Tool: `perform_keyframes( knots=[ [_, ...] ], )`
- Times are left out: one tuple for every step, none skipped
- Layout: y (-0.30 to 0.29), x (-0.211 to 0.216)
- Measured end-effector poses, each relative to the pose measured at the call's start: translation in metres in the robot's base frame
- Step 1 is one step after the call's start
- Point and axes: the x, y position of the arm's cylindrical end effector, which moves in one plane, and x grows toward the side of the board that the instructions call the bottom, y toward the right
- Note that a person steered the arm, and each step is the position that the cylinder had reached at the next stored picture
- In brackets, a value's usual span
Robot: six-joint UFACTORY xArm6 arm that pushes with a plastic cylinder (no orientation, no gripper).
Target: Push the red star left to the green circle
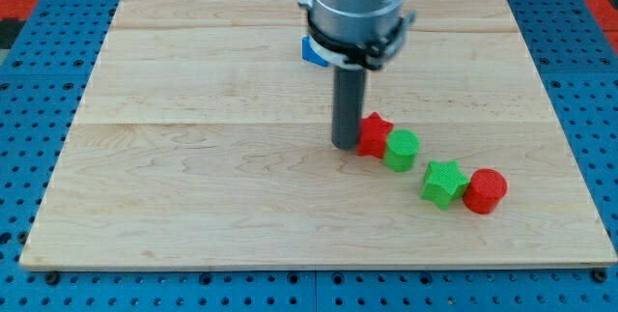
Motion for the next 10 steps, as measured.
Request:
perform_keyframes(
  knots=[
    [0.039, 0.023],
    [0.017, 0.025],
    [-0.031, 0.002],
    [-0.027, -0.032],
    [0.037, -0.026],
    [0.091, -0.017],
    [0.096, -0.012],
    [0.082, -0.043],
    [0.154, -0.057],
    [0.137, -0.024]
  ],
)
